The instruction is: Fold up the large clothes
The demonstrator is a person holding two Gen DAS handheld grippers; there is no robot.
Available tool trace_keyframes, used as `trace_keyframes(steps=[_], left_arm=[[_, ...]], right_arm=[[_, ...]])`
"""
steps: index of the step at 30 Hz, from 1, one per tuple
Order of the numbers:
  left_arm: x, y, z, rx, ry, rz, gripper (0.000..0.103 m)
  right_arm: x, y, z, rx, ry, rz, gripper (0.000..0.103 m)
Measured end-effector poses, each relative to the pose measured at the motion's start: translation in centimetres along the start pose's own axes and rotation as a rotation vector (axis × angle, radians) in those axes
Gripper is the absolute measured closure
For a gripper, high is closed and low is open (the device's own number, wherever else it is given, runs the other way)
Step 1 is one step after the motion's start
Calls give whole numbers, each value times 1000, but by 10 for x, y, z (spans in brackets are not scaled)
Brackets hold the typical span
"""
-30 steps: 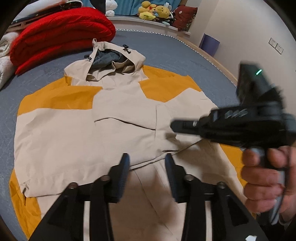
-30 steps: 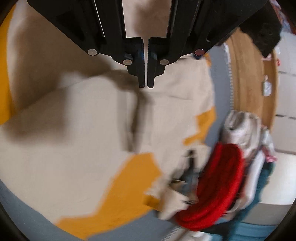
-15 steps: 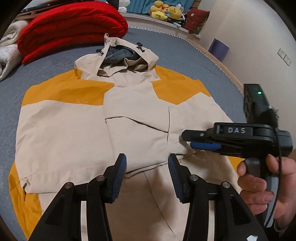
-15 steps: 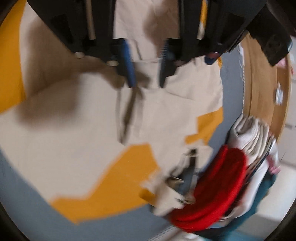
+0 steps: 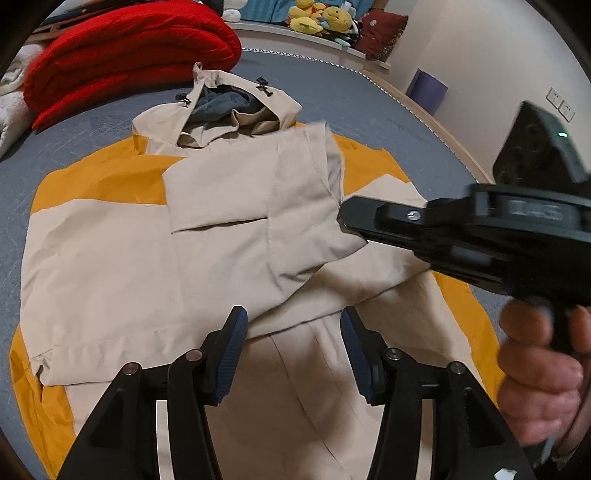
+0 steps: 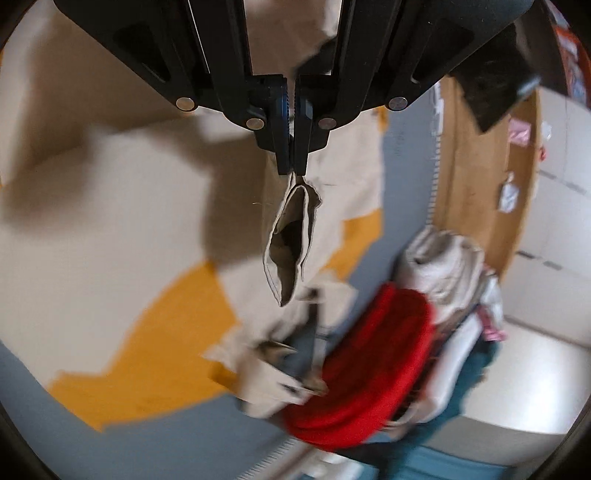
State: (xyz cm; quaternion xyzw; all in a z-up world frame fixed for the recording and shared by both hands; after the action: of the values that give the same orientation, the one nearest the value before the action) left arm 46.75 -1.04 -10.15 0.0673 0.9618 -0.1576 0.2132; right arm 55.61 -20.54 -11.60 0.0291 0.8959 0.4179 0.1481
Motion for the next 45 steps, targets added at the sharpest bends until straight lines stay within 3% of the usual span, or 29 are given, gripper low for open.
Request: trace_keyframes(steps=[5,7,8,10,12,14,16,19,21,25,29,34,39,41,43,45], left_arm=[[-3,7,-7,-33,-47,-34,54],[-5,18,-15,-104,-94,-89,69],[-6,25,-18,-143,-102,-131,85],[-4,49,-24,-177,-114,-259,88],[0,74,-28,-167,-114,-386,88],[5,93,-30,-156,-105,-477,87],[11,116,-31,-126,-94,-590,87],[22,143,-29,-92,-69,-713,87],[30,154,-30,-61,-69,-766,96],[32,160,-40,-71,-107,-793,97],[37,179,-35,-63,-41,-852,88],[38,180,-64,-243,-108,-824,85],[34,179,-100,-423,-229,-778,86],[26,177,-101,-415,-243,-732,86],[19,177,-87,-299,-208,-694,86],[17,182,-63,-206,-116,-673,86]], right_arm=[[10,37,4,-194,83,-95,101],[16,47,5,-212,116,-134,101],[18,52,6,-196,124,-151,99],[20,55,4,-89,86,-168,97],[20,50,-1,66,28,-171,90],[20,37,-4,165,2,-119,79],[20,22,-5,240,-2,-62,72],[16,-3,-5,339,1,7,72],[13,-18,-8,384,-4,65,72],[5,-40,-13,461,-5,112,72],[0,-69,-20,515,0,199,72],[-3,-100,-34,595,-4,297,72],[-7,-107,-56,677,-70,330,72],[-9,-97,-65,708,-125,306,72],[-10,-76,-72,700,-194,232,72],[-12,-52,-67,651,-224,122,72]])
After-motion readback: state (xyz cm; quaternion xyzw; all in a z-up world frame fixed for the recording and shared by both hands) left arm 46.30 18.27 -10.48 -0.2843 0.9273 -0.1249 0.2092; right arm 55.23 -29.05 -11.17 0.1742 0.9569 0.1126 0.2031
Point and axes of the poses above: each gripper's, at about its wrist camera, not at the fingertips, and z roughly the way its jaws point, y to its left, x to its underside, the point moved 1 cm from there along z, roughly the way its jaws point, and after that the axes turned 5 degrees about y, right-handed, at the moved point
